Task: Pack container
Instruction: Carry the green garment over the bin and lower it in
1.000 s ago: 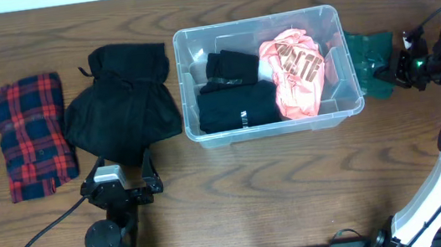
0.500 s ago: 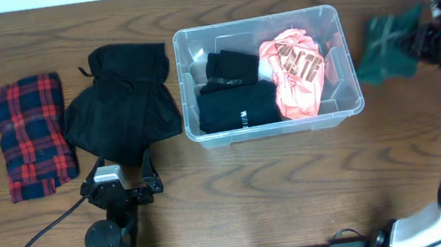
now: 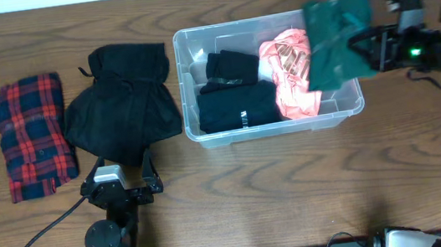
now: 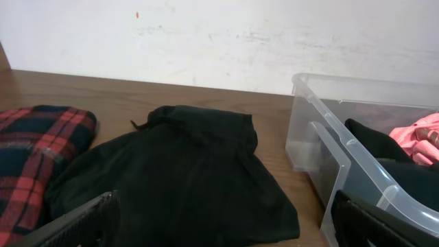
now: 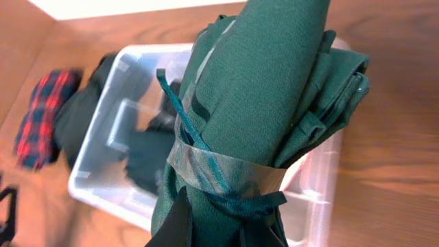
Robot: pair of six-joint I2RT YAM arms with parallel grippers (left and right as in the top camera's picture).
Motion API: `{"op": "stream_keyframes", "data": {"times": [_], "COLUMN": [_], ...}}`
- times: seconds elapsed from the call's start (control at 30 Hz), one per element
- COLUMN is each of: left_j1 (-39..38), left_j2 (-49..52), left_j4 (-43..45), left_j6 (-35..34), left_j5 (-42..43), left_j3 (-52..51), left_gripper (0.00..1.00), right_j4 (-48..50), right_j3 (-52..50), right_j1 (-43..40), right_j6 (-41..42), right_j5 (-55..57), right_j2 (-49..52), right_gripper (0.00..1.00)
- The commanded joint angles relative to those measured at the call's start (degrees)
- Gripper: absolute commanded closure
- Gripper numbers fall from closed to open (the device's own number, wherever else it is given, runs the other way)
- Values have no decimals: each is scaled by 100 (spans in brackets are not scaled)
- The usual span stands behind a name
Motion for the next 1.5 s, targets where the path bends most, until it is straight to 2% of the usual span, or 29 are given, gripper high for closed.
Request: {"op": "stream_keyframes", "data": {"times": [0.0,0.3,0.63,0.73,1.47], "left_j1": [-24,-24,-24,-24,-24], "left_j2": [-26,-26,-26,-26,-26], "left_j4": [-208,-208,-210,-208,-208], "left_j6": [9,9,9,9,11], "left_j5": [42,42,42,42,42], "left_j3": [-83,-83,-83,-83,-83], "left_gripper": [2,2,2,2,2], "right_j4": [-31,601,2138,2341,2402], "right_j3": [-149,-1224,-2503,-2706,-2986], "right_j1": [334,608,612,621,1058], "right_j6": [-107,140,210,212,42], "right_j5": [146,483,118,118,487], "right_j2": [28,61,68,70,162], "right_gripper": [99,99,99,99,99]}}
